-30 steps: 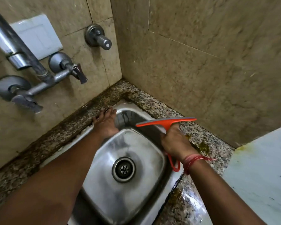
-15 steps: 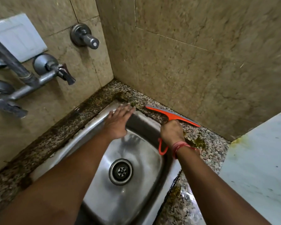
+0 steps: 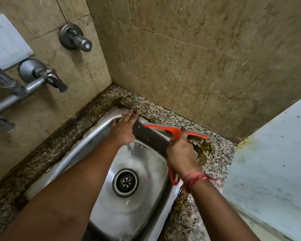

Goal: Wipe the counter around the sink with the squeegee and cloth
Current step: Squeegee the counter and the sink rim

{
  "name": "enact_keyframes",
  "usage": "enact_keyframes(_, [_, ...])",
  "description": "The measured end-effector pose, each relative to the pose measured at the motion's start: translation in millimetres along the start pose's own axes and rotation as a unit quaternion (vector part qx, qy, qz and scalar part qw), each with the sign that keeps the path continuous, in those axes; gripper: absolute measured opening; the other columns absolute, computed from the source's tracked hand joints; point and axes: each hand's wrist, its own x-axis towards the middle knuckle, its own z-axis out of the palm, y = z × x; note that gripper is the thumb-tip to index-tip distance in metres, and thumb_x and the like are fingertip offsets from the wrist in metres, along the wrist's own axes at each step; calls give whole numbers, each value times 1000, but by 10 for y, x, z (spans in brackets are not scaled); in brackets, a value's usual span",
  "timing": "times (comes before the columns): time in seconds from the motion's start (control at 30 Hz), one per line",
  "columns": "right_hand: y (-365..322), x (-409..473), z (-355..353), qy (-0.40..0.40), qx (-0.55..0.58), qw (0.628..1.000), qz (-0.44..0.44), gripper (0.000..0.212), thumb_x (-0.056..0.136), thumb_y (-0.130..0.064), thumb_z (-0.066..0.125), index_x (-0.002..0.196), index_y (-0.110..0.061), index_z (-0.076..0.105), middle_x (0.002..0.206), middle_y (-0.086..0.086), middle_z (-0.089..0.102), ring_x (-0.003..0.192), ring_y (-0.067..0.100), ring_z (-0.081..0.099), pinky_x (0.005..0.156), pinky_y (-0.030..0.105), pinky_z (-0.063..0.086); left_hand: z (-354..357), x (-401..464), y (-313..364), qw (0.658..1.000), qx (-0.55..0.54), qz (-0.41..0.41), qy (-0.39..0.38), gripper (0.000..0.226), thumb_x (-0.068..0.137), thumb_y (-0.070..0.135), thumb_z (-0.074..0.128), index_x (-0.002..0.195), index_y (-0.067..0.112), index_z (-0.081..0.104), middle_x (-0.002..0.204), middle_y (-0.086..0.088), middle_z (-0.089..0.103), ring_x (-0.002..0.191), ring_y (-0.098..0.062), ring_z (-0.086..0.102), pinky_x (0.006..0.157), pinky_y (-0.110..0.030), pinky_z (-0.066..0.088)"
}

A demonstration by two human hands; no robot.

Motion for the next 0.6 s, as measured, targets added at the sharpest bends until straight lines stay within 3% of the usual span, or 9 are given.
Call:
enact_keyframes(0.07, [-51, 219, 25, 30, -20, 999, 0, 42, 96, -14, 37, 137, -7, 38, 98, 15, 63, 88, 32, 62, 75, 33, 52, -10, -4, -15, 1000, 7, 4, -5, 96, 83, 27, 68, 156, 36, 6, 166, 7, -2, 152, -20, 2, 122, -51, 7])
enact_keyframes(0.13, [-53, 336, 85, 23, -48, 998, 19, 24, 96, -12, 39, 114, -3, 51, 106, 20, 62, 92, 33, 55, 79, 32, 43, -38, 6, -7, 1000, 11, 3, -15, 94, 83, 23, 66, 156, 36, 8, 166, 8, -1, 152, -20, 4, 121, -51, 8])
enact_keyframes(0.23, [56, 306, 162, -1, -83, 996, 14, 22, 97, -14, 42, 114, -4, 53, 108, 16, 62, 99, 33, 59, 82, 33, 46, -90, 18, 51, 999, 25, -4, -25, 92, 83, 19, 65, 156, 33, 10, 166, 6, 0, 152, -21, 7, 121, -52, 10])
enact_keyframes(0.33, [242, 90, 164, -33, -86, 996, 0, 22, 94, -14, 43, 110, -10, 58, 103, 11, 66, 96, 30, 65, 87, 43, 56, -119, -42, 123, 999, 28, -7, -26, 93, 83, 17, 64, 157, 30, 8, 166, 4, -2, 152, -23, 6, 121, -51, 11])
enact_keyframes(0.43, [442, -227, 82, -62, -130, 989, -36, 25, 94, -13, 41, 109, -12, 61, 99, 13, 69, 91, 31, 67, 82, 37, 56, -128, -111, 206, 1000, 26, 8, -2, 96, 81, 12, 66, 156, 33, 11, 166, 4, 0, 151, -25, 8, 121, -53, 12])
enact_keyframes(0.53, [561, -350, -149, -23, -85, 993, -79, 28, 101, -14, 39, 123, -20, 55, 81, 0, 64, 64, 14, 60, 51, 16, 44, -135, -200, 308, 999, 19, 23, 11, 93, 82, 10, 66, 155, 37, 15, 165, 6, 5, 151, -26, 12, 119, -53, 9])
enact_keyframes(0.6, [623, -260, -278, 13, -68, 994, -83, 38, 103, -14, 36, 138, -24, 46, 71, -5, 57, 56, 8, 55, 41, 11, 35, -139, -268, 356, 1000, 3, 23, 18, 90, 83, 9, 64, 154, 37, 16, 165, 6, 8, 150, -24, 13, 120, -51, 9])
